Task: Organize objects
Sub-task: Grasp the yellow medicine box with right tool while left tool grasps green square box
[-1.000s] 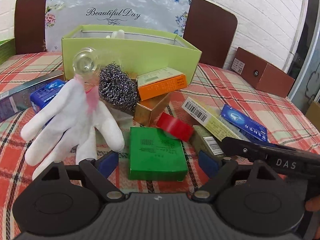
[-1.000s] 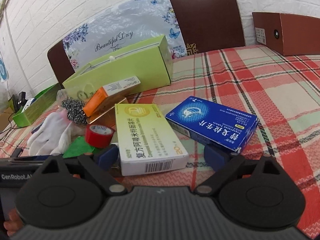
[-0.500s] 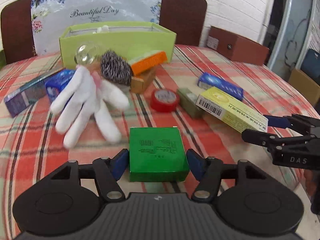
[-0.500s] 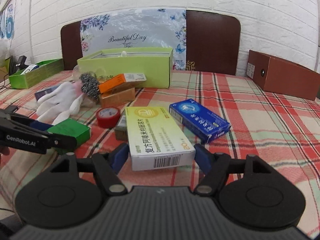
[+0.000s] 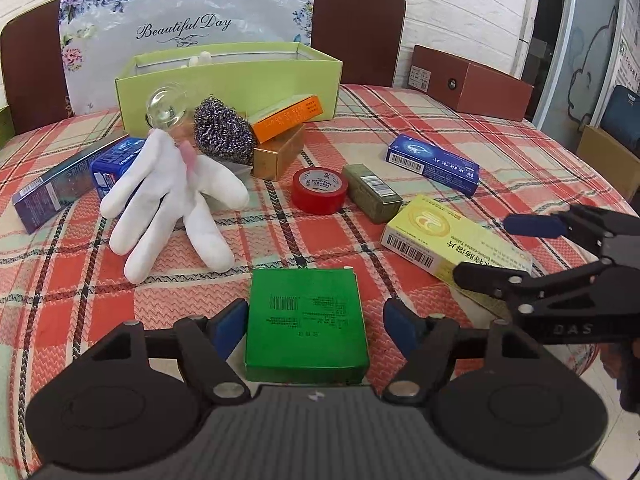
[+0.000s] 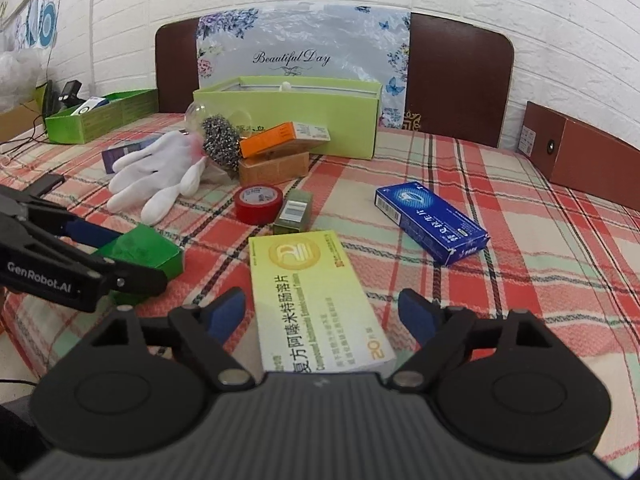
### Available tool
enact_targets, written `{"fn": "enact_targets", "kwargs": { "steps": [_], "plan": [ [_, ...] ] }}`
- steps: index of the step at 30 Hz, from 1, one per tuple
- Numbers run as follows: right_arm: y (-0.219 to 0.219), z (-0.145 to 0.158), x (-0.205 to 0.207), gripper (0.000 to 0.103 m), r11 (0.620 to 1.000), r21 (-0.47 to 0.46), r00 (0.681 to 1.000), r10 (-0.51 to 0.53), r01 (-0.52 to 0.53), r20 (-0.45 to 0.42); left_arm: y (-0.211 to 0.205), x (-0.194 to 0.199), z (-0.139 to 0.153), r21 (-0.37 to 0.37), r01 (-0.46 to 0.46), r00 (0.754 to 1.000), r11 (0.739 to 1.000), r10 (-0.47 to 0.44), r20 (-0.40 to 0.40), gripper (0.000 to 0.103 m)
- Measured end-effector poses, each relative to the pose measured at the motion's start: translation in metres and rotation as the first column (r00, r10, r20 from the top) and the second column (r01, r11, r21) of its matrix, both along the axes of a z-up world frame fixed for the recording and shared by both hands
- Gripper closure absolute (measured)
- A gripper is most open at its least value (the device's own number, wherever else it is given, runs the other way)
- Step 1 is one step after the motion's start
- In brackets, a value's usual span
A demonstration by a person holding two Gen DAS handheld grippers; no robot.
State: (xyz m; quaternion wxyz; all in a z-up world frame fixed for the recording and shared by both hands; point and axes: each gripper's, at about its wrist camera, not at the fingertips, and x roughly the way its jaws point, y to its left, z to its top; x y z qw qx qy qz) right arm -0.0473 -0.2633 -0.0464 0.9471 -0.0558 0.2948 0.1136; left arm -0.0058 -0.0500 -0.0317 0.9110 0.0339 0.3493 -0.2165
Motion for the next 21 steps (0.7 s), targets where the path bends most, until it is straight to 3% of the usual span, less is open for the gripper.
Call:
{"fn": "enact_targets", "kwargs": {
  "steps": [5, 9, 11, 21],
  "plan": [
    [0.003, -0.009, 0.021, 0.02, 0.996, -0.05, 0.996, 0.079, -0.08, -0.039, -0.002, 0.001, -0.003, 0.02, 0.005, 1.0, 1.0, -0.005, 0.0, 0.026],
    [0.005, -0.009, 0.027, 0.033, 0.99, -0.057, 0.989, 0.124, -0.129, -0.079, -0.001, 0.005, -0.003, 0.016, 0.005, 1.0, 1.0, -0.005, 0.002, 0.027],
    [0.007, -0.007, 0.026, 0.033, 0.987, -0.056, 0.986, 0.144, -0.15, -0.088, -0.003, 0.008, -0.004, 0.021, 0.003, 1.0, 1.0, -0.003, 0.004, 0.027],
    [0.016, -0.008, 0.031, 0.037, 0.987, -0.062, 0.983, 0.138, -0.146, -0.121, -0.006, 0.003, -0.008, 0.069, 0.037, 0.997, 0.997, -0.041, 0.059, 0.038]
  ]
}}
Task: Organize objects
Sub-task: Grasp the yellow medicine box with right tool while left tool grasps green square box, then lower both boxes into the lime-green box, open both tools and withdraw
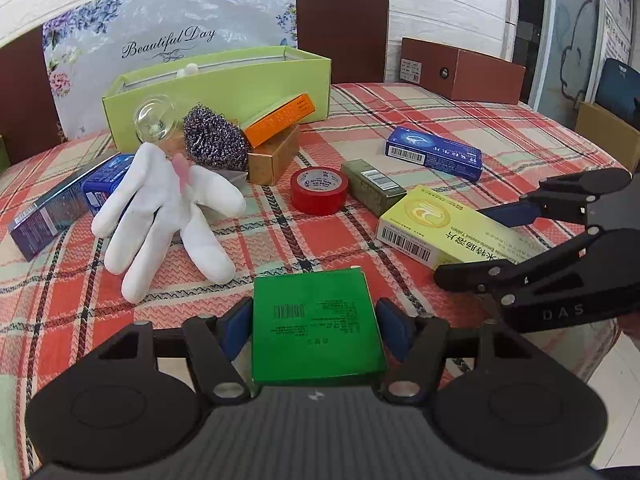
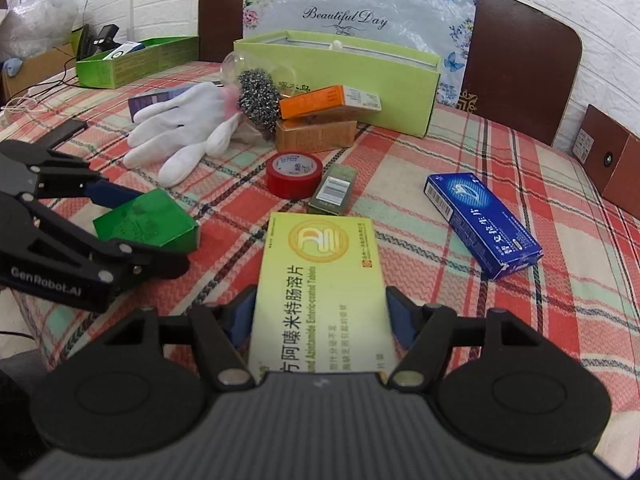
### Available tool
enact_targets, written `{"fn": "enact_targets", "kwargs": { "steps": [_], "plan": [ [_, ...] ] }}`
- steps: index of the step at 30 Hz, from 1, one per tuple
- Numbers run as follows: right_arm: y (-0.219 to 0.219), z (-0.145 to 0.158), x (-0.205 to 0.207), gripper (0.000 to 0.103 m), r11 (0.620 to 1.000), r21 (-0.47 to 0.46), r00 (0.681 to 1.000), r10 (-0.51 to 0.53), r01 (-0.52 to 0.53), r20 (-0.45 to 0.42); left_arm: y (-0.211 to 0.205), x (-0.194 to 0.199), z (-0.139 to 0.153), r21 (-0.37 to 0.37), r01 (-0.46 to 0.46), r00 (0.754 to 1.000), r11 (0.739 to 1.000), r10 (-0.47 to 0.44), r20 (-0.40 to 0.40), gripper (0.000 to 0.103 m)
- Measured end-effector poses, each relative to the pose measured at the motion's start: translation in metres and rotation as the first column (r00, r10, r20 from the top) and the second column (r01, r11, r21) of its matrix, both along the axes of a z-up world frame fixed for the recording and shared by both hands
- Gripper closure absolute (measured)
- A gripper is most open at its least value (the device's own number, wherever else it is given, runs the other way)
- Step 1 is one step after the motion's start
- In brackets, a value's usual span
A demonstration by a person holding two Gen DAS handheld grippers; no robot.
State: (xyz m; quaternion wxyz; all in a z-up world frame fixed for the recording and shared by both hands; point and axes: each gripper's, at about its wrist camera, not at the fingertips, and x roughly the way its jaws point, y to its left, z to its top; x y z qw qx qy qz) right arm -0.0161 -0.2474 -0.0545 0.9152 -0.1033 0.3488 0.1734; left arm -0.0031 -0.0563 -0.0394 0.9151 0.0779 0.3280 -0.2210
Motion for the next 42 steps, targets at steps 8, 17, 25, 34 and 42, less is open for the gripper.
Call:
{"fn": "enact_targets", "kwargs": {
  "steps": [8, 17, 25, 34, 42],
  "plan": [
    [0.005, 0.009, -0.002, 0.037, 0.999, 0.043, 0.999, 0.005, -0.003, -0.05, 0.019, -0.002, 0.017, -0.093, 0.002, 1.0, 0.996, -0.003, -0.014, 0.038],
    [0.016, 0.058, -0.003, 0.037, 0.981, 0.165, 0.994, 0.105, -0.101, -0.015, 0.048, 0.015, 0.088, -0.175, 0.007, 0.988, 0.984, 0.02, 0.152, 0.038],
    [0.025, 0.123, 0.056, 0.037, 0.972, 0.203, 0.989, 0.095, -0.116, 0.114, 0.072, 0.087, 0.152, -0.262, -0.122, 0.956, 0.957, 0.185, 0.23, 0.038],
    [0.039, 0.134, 0.188, 0.037, 0.986, 0.163, 0.988, -0.063, 0.04, 0.143, 0.065, 0.208, 0.152, -0.176, -0.259, 0.931, 0.95, 0.294, 0.218, 0.038],
    [0.034, 0.096, 0.285, 0.037, 0.969, 0.18, 0.975, -0.193, 0.171, 0.112, 0.056, 0.277, 0.118, -0.105, -0.285, 0.943, 0.953, 0.299, 0.145, 0.038]
  ]
}}
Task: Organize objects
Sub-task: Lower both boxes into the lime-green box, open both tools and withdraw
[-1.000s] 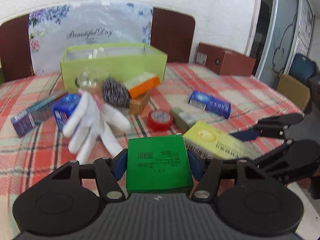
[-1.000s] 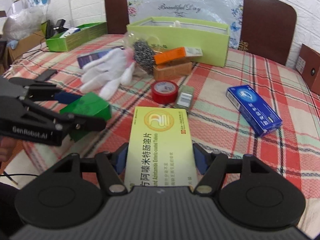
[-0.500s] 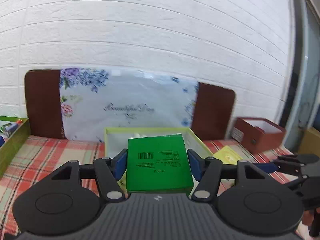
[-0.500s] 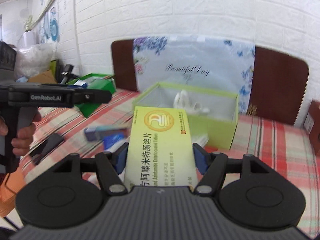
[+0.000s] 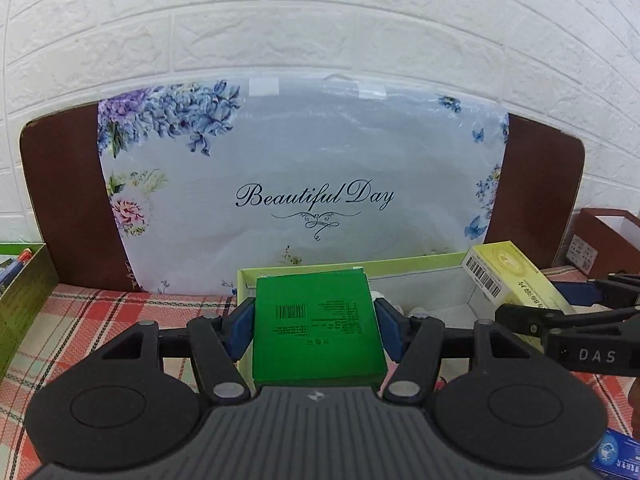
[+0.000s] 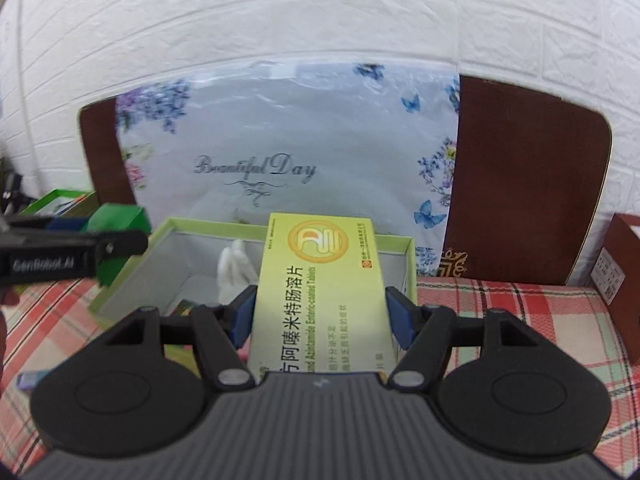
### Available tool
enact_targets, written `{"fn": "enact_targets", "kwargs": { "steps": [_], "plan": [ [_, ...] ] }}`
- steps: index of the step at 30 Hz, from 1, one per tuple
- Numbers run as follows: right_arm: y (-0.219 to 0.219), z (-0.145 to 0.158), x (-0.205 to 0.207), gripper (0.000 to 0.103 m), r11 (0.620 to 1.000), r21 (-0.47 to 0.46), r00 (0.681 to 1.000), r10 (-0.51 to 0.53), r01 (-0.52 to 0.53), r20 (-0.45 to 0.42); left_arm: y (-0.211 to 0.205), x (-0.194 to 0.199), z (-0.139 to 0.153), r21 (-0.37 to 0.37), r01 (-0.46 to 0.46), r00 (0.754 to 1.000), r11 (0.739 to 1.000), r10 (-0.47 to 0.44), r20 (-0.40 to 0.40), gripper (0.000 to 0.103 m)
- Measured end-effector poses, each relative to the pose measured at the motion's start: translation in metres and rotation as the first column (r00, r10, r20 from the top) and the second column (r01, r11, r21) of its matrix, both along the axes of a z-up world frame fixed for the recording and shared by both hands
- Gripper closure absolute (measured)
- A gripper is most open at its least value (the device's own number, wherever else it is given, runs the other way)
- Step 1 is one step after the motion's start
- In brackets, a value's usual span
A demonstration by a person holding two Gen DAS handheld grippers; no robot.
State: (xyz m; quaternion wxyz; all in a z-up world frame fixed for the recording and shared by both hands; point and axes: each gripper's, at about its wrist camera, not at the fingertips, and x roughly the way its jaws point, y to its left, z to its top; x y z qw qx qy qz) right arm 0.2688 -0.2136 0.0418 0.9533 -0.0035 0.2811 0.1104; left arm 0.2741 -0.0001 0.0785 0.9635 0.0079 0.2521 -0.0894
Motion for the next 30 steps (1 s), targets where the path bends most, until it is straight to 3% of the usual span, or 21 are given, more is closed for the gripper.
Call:
{"fn": "enact_targets", "kwargs": {
  "steps": [6, 8, 11, 13, 19, 25, 30],
  "plan": [
    [0.005, -0.031, 0.041, 0.037, 1.0, 0.0, 0.998, -0.02, 0.02, -0.056, 0.005, 0.028, -0.022, -0.03, 0.002, 0.999, 1.0, -0.004, -0.046, 0.037],
    [0.008, -0.042, 0.049, 0.037, 1.0, -0.007, 0.997, -0.025, 0.025, -0.076, 0.008, 0.032, -0.031, -0.056, 0.019, 0.998, 0.998, -0.022, -0.062, 0.022],
    [0.014, -0.055, 0.051, 0.023, 0.999, -0.053, 0.998, 0.005, -0.009, -0.067, 0.009, 0.027, -0.035, -0.081, 0.038, 0.997, 0.996, -0.043, -0.061, 0.018],
    [0.019, -0.053, 0.045, 0.005, 0.996, -0.089, 0.999, 0.015, -0.02, -0.049, 0.006, 0.02, -0.032, -0.057, 0.037, 0.999, 0.998, -0.039, -0.037, 0.018],
    [0.011, -0.016, 0.006, 0.0, 0.996, -0.088, 0.997, 0.015, -0.009, 0.076, 0.008, -0.021, -0.003, -0.052, 0.008, 0.999, 0.999, -0.006, 0.046, 0.013],
    [-0.001, 0.014, -0.054, 0.0, 0.998, -0.051, 0.99, 0.035, -0.028, 0.139, -0.003, -0.097, 0.005, 0.033, -0.024, 0.993, 0.999, 0.02, 0.119, 0.008],
    [-0.007, 0.024, -0.112, 0.0, 0.998, -0.056, 0.983, 0.05, -0.041, 0.176, 0.002, -0.153, 0.012, -0.005, -0.044, 0.99, 0.999, 0.044, 0.137, 0.008]
  ]
}}
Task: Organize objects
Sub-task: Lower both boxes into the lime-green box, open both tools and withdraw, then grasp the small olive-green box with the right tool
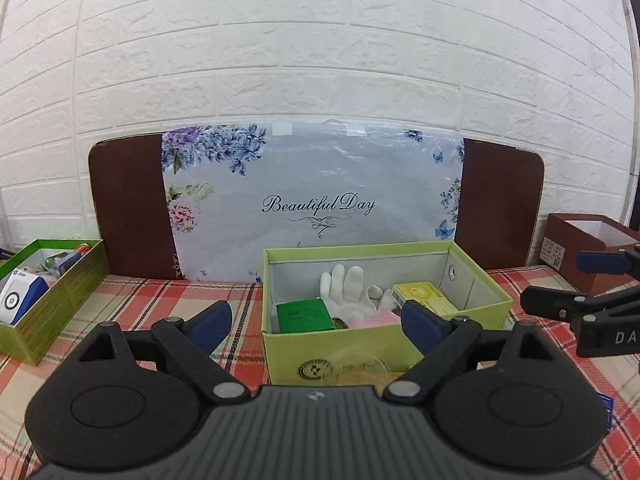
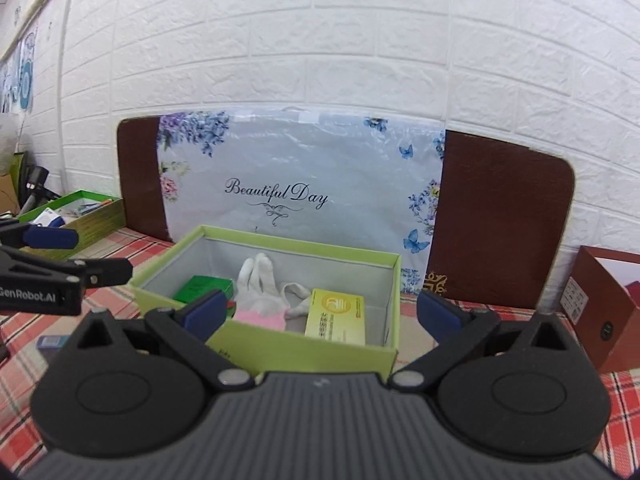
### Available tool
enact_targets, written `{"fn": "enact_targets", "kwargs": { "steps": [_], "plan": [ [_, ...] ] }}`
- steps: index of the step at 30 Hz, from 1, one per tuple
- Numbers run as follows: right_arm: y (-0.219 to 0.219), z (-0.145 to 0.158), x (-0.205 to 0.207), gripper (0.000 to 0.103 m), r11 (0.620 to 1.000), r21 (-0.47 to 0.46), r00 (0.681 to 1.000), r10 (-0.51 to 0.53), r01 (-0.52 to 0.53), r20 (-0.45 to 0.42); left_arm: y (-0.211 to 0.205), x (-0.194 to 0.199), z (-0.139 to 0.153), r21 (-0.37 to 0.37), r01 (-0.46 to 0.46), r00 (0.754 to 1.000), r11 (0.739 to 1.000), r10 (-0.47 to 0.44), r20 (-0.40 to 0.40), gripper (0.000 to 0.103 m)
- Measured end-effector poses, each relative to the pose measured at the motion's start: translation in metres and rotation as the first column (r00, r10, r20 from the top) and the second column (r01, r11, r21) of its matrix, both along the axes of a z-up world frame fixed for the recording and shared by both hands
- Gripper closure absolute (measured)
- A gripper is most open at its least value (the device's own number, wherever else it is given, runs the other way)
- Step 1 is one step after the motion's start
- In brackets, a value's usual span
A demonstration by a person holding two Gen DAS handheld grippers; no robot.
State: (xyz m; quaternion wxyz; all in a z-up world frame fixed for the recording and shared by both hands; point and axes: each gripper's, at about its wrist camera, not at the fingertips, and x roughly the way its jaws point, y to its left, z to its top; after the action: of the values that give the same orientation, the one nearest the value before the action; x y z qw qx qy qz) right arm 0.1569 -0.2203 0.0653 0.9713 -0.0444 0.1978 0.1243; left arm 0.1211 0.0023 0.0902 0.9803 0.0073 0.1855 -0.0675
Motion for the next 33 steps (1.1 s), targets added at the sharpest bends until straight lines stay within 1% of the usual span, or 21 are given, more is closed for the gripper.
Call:
{"fn": "enact_targets", "kwargs": {
  "steps": [3, 6, 8, 10, 12, 14, 16, 19, 22, 25, 26, 27, 28, 30, 31, 33],
  "plan": [
    [-0.005, 0.003, -0.034, 0.0, 1.0, 0.012, 0.999, -0.003, 0.002, 0.033, 0.004, -0.029, 0.001, -0.013, 0.013, 1.0, 1.0, -0.013, 0.0, 0.008],
    [-0.009, 0.001, -0.067, 0.0, 1.0, 0.017, 0.998, -0.014, 0.014, 0.054, 0.006, -0.056, -0.005, -0.021, 0.023, 1.0, 1.0, -0.023, 0.004, 0.008],
    [-0.013, -0.003, -0.089, 0.0, 0.999, 0.03, 0.998, -0.022, 0.02, 0.067, 0.01, -0.071, -0.013, -0.047, 0.021, 1.0, 0.999, -0.021, -0.009, 0.007],
    [-0.016, -0.01, -0.107, 0.0, 0.998, 0.059, 0.997, -0.037, 0.033, 0.065, 0.014, -0.082, -0.025, -0.087, 0.018, 0.999, 0.996, -0.022, -0.043, 0.007],
    [-0.02, -0.021, -0.126, 0.0, 0.995, 0.086, 0.997, -0.049, 0.044, 0.053, 0.015, -0.091, -0.04, -0.112, 0.021, 0.995, 0.993, -0.032, -0.094, 0.006],
    [-0.02, -0.033, -0.141, 0.0, 0.994, 0.095, 0.997, -0.067, 0.062, 0.047, 0.014, -0.098, -0.056, -0.115, 0.015, 0.991, 0.993, -0.03, -0.131, 0.006],
    [-0.02, -0.047, -0.156, 0.0, 0.992, 0.091, 0.995, -0.089, 0.086, 0.037, 0.015, -0.104, -0.069, -0.11, 0.006, 0.986, 0.994, -0.024, -0.162, 0.006],
    [-0.016, -0.07, -0.171, 0.0, 0.989, 0.07, 0.992, -0.128, 0.128, 0.0, 0.019, -0.109, -0.084, -0.126, -0.015, 0.978, 0.992, -0.011, -0.206, 0.006],
    [-0.015, -0.093, -0.177, 0.0, 0.985, 0.067, 0.987, -0.154, 0.158, -0.052, 0.026, -0.112, -0.094, -0.134, -0.03, 0.972, 0.99, -0.002, -0.234, 0.007],
    [-0.006, -0.112, -0.176, 0.0, 0.983, 0.019, 0.979, -0.182, 0.184, -0.088, 0.033, -0.114, -0.099, -0.136, -0.032, 0.97, 0.99, -0.001, -0.241, 0.006],
    [-0.001, -0.116, -0.174, 0.002, 0.982, -0.008, 0.978, -0.188, 0.188, -0.094, 0.034, -0.115, -0.101, -0.144, -0.032, 0.97, 0.989, -0.003, -0.242, 0.007],
    [0.003, -0.119, -0.171, 0.007, 0.98, -0.036, 0.976, -0.198, 0.195, -0.095, 0.036, -0.114, -0.101, -0.152, -0.031, 0.97, 0.988, -0.007, -0.243, 0.007],
    [0.007, -0.12, -0.168, 0.015, 0.978, -0.062, 0.975, -0.205, 0.2, -0.089, 0.036, -0.114, -0.102, -0.16, -0.028, 0.97, 0.987, -0.012, -0.243, 0.007],
    [0.014, -0.122, -0.158, 0.022, 0.976, -0.111, 0.977, -0.196, 0.186, -0.086, 0.035, -0.114, -0.102, -0.168, -0.016, 0.971, 0.986, -0.025, -0.238, 0.007],
    [0.017, -0.123, -0.153, 0.027, 0.977, -0.125, 0.978, -0.185, 0.174, -0.091, 0.034, -0.113, -0.102, -0.168, -0.007, 0.972, 0.986, -0.033, -0.235, 0.007],
    [0.021, -0.125, -0.144, 0.033, 0.98, -0.131, 0.981, -0.163, 0.149, -0.103, 0.033, -0.113, -0.102, -0.167, 0.011, 0.973, 0.986, -0.049, -0.224, 0.007]
  ]
}}
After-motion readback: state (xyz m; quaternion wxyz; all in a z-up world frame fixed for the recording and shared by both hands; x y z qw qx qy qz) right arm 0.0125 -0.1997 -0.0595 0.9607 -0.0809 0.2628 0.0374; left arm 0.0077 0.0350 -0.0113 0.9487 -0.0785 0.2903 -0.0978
